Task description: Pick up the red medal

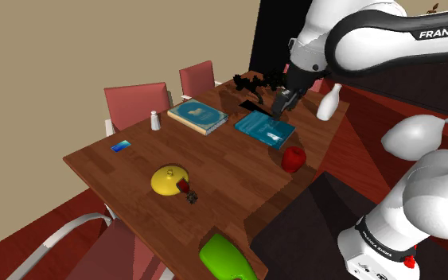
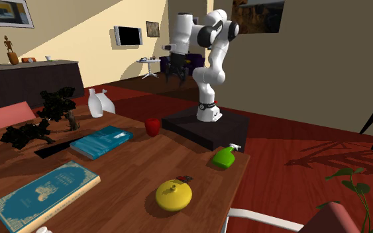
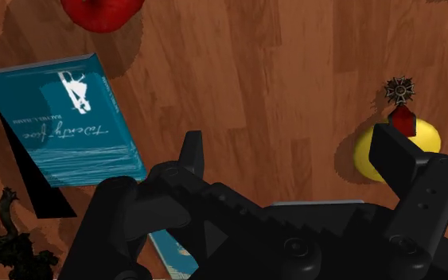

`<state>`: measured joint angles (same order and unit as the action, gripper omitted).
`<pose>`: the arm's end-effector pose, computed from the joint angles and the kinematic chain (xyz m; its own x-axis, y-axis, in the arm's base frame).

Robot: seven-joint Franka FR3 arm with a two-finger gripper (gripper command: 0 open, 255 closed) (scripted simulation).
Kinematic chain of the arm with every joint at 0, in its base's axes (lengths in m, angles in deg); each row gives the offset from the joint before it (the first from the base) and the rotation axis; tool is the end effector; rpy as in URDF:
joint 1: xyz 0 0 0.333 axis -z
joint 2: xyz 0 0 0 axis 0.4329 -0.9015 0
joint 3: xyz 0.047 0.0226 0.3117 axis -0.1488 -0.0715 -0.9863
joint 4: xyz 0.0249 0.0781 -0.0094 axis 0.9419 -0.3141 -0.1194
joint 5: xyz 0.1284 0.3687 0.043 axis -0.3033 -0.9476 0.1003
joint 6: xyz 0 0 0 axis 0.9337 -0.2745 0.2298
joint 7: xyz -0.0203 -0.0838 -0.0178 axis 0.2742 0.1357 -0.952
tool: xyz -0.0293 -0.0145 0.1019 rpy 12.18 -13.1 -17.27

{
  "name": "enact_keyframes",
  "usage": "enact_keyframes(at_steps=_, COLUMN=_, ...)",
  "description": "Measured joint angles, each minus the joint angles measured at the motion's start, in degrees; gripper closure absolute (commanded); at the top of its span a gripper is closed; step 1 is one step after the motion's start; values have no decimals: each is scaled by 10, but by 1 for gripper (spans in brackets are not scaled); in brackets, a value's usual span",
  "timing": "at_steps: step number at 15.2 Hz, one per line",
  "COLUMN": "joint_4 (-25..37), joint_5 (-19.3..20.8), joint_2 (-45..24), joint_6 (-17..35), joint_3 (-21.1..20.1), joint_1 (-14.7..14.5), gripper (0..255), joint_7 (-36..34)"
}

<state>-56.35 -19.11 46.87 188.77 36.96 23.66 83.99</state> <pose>0.3608 0.0753 0.4969 0.9840 0.0967 0.1494 0.0815 -0.9912 0.1043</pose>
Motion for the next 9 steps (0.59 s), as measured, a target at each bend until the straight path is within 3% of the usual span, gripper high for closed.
enact_keyframes(at_steps=9, joint_4=-15, joint_5=13, joint_2=-156, joint_6=170, joint_3=-75, joint_1=-1, gripper=0, joint_7=-87)
